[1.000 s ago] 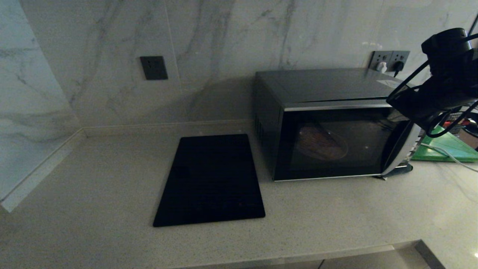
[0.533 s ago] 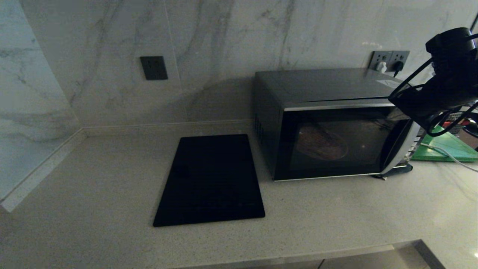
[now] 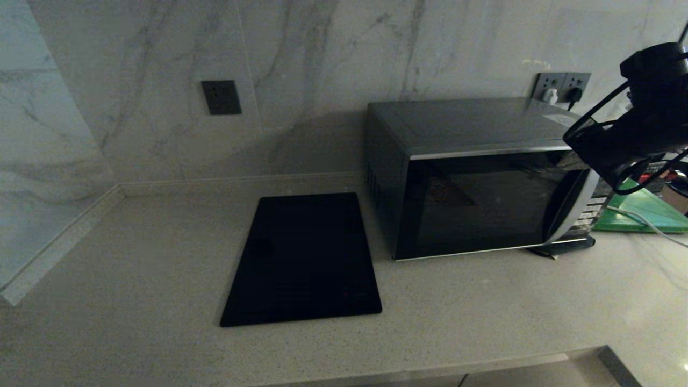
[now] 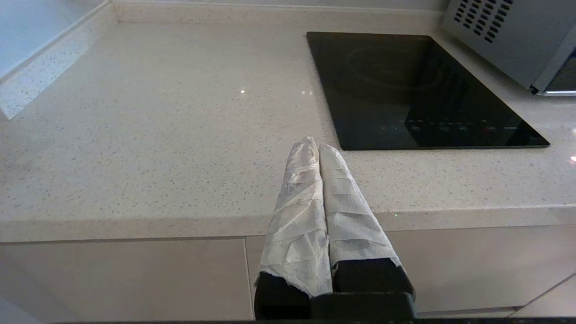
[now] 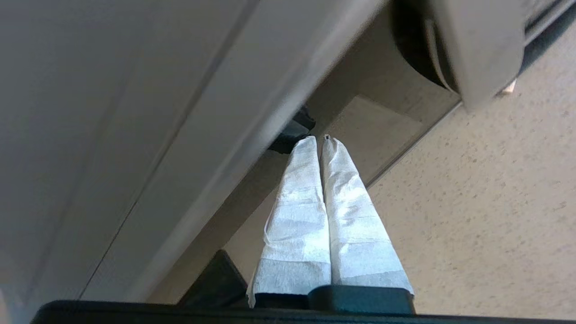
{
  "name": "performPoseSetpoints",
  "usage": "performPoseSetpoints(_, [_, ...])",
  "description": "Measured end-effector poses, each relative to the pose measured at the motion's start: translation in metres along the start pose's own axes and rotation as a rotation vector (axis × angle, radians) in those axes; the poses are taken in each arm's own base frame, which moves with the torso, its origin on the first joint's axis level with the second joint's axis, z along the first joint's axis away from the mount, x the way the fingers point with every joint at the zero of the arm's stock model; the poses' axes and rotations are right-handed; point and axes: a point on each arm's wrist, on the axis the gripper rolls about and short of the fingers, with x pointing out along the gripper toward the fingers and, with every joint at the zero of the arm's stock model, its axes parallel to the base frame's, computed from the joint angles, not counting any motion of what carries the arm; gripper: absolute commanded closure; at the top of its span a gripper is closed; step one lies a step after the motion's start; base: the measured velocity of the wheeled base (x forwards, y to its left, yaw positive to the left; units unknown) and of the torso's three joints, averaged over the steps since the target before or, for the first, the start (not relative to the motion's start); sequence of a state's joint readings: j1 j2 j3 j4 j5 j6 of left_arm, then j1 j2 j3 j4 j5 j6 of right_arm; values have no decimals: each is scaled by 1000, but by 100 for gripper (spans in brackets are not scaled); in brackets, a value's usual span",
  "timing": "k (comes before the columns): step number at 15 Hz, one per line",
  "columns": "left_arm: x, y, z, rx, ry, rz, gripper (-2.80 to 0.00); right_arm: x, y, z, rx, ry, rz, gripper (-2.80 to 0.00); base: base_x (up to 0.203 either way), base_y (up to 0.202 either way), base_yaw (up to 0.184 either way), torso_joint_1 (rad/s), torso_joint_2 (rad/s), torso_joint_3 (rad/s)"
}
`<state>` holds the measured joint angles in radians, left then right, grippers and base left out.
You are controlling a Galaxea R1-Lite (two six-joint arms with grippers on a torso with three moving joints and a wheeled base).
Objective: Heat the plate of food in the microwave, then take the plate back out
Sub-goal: Close the microwave oven, then open the microwave oven
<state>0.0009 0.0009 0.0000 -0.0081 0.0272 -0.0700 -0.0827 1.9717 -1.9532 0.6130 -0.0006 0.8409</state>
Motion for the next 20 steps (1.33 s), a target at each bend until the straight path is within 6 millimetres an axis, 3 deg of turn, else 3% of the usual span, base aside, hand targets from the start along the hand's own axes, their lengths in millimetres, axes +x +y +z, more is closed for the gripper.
performPoseSetpoints(4, [0,0,0,0,0,0,0,4,-8,4,30,23,-7,0,0,0,0,0,0,0])
performPoseSetpoints(7, [0,0,0,0,0,0,0,-16,-21,17,61,19,17,0,0,0,0,0,0,0])
performPoseSetpoints(10, [0,0,0,0,0,0,0,-37,-47,27,67,8,-1,0,0,0,0,0,0,0])
performPoseSetpoints(15, [0,0,0,0,0,0,0,-57,-117,57,74,6,62,0,0,0,0,0,0,0])
performPoseSetpoints(17, [0,0,0,0,0,0,0,-51,-151,67,108,52,118,0,0,0,0,0,0,0])
performPoseSetpoints(20, [0,0,0,0,0,0,0,-28,-191,76,158,143,231,0,0,0,0,0,0,0])
